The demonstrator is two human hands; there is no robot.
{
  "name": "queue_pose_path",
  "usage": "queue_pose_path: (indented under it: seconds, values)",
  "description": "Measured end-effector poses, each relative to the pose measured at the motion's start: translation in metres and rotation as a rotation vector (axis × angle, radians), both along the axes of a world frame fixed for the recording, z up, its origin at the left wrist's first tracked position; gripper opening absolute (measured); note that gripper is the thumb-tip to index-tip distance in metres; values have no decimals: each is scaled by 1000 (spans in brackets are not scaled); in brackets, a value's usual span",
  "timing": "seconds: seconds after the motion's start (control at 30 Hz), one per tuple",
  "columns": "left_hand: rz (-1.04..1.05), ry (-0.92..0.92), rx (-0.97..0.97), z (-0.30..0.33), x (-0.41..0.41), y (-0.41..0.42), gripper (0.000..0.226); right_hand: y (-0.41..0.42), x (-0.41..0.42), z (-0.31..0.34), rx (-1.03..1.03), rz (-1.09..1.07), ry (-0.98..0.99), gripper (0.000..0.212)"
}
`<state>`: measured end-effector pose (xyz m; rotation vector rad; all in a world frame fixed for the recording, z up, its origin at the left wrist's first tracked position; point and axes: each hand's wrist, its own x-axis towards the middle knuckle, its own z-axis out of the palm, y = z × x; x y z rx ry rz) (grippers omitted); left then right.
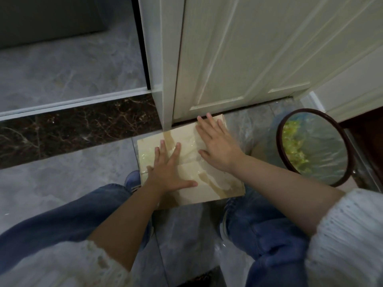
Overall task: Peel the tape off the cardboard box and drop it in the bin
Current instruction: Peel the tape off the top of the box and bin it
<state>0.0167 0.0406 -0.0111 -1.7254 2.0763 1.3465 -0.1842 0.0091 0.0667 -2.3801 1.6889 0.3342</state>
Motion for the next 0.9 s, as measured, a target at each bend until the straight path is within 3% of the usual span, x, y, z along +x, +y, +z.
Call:
queue_pose_path:
  seconds: [0.17, 0.37, 0.9]
  values:
    - [-13, -19, -7, -2, 0, -1, 139, -1, 6, -2, -7, -11, -21, 70]
    - [-18, -10, -22, -4, 1, 0, 136, -5, 8, 0, -10, 40, -83, 45]
    - [-12, 36, -24, -4, 6, 1, 136, 8, 14, 6, 34, 45, -188, 36]
